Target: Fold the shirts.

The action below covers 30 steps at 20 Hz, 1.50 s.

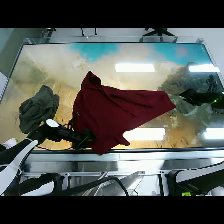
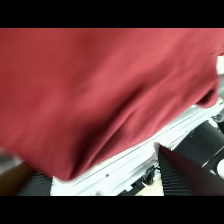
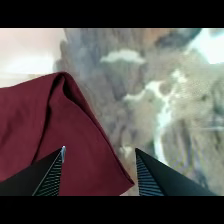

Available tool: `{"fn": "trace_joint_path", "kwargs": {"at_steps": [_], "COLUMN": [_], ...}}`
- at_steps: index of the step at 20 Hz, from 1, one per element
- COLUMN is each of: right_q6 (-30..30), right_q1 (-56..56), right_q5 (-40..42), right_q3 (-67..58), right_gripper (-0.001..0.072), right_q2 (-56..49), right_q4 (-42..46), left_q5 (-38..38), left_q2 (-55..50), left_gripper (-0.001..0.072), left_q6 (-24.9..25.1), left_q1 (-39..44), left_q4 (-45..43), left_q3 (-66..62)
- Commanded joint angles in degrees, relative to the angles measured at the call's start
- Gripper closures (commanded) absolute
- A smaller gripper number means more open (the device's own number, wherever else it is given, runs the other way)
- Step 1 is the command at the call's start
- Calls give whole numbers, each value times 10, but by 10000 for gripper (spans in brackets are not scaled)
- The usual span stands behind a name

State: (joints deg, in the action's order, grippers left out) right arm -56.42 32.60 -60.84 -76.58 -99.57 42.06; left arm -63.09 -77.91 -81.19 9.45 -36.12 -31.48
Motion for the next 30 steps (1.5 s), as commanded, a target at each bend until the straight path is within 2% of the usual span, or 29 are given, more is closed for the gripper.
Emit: {"fn": "trace_joint_path", "kwargs": {"at_steps": [1, 2, 3, 9, 10, 11, 13, 15, 18, 19, 21, 22, 24, 26, 28, 30], "right_q6": [11, 14, 25, 26, 23, 22, 22, 17, -1, -6, -7, -6, -6, 0, 18, 44], "right_q1": [0, 0, 0, -21, -28, -34, -49, -59, -62, -62, -63, -66, -70, -75, -74, -68], "right_q5": [-3, -5, -12, -75, -91, -114, -153, -201, -251, -265, -289, -297, -317, -346, -379, -403], "right_q3": [-2, -2, -3, -9, -9, -11, -11, -19, -33, -36, -36, -36, -36, -36, -37, -46], "right_gripper": [211, 212, 211, 212, 224, 284, 286, 419, 428, 543, 691, 690, 690, 691, 691, 690], "right_q2": [-16, -21, -28, -83, -93, -98, -100, -100, -100, -100, -100, -100, -96, -74, -23, 54], "right_q4": [7, 9, 9, 9, 7, 4, 3, 4, 4, 4, 1, -5, -45, -126, -248, -366], "left_q5": [30, 20, 10, -31, -31, -33, -40, -43, -59, -69, -85, -92, -111, -140, -177, -204], "left_q2": [-46, -54, -59, -59, -59, -59, -59, -59, -59, -59, -59, -59, -57, -36, 1, 50], "left_gripper": [458, 620, 673, 690, 690, 690, 690, 690, 690, 690, 690, 690, 690, 690, 691, 690], "left_q6": [39, 47, 51, 47, 47, 47, 47, 47, 52, 54, 59, 62, 64, 76, 101, 130], "left_q1": [26, 22, 15, -49, -57, -63, -75, -92, -112, -117, -125, -126, -126, -127, -138, -164], "left_q4": [16, 11, 4, -25, -27, -30, -29, -29, -29, -30, -29, -29, -29, -21, 34, 130], "left_q3": [-37, -56, -75, -120, -123, -125, -125, -126, -134, -143, -169, -187, -226, -274, -333, -402]}}
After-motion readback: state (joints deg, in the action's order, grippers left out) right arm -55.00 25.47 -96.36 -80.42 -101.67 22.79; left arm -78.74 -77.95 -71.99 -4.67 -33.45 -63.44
